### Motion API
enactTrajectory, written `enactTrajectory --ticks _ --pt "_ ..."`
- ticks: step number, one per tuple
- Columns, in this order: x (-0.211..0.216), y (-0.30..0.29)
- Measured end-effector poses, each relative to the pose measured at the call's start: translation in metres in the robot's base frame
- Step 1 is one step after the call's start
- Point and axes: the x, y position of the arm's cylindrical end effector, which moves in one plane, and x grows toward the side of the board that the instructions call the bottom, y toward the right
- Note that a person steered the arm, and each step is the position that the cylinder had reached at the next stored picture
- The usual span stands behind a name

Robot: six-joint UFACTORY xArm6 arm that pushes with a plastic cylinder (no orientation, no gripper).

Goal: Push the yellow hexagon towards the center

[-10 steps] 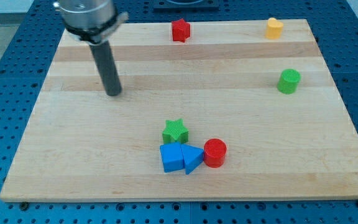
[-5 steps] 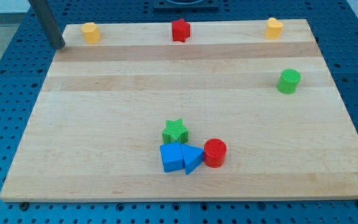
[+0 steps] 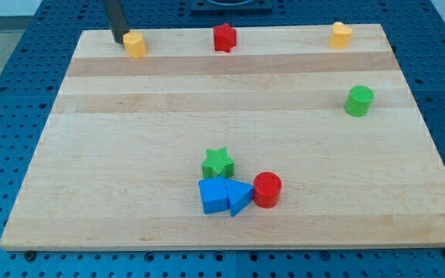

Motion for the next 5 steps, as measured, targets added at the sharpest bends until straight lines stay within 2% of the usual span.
enactTrajectory --ticks 2,4,5 --pt "0.043 0.031" --pt "0.048 0.083" --pt "0.077 0.100"
